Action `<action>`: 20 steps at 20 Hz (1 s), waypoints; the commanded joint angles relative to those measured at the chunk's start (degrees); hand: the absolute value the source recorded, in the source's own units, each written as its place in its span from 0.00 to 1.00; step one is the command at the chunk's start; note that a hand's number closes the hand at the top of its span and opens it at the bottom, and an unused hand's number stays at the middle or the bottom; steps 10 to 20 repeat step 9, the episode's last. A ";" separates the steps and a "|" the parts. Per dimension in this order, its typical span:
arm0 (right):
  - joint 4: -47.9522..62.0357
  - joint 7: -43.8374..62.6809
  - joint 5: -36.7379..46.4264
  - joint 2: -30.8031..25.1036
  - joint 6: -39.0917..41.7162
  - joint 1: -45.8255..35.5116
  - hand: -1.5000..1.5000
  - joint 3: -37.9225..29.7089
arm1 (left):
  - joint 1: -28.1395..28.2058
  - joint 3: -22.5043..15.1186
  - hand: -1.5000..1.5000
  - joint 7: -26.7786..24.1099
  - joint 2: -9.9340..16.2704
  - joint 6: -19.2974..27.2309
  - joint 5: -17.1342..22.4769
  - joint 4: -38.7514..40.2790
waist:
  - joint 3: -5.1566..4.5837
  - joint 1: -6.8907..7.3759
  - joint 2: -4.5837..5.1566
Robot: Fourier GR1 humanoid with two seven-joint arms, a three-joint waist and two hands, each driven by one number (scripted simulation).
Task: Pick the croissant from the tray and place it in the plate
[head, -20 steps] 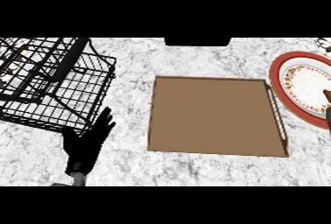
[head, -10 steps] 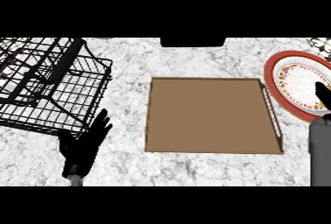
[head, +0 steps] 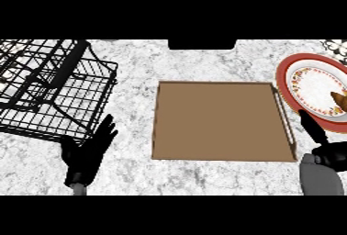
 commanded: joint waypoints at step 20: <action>-3.38 20.05 13.64 1.36 -9.11 7.41 0.00 14.15 | -2.39 1.74 0.50 4.38 -0.91 1.64 -2.07 1.07 | -0.28 0.39 0.63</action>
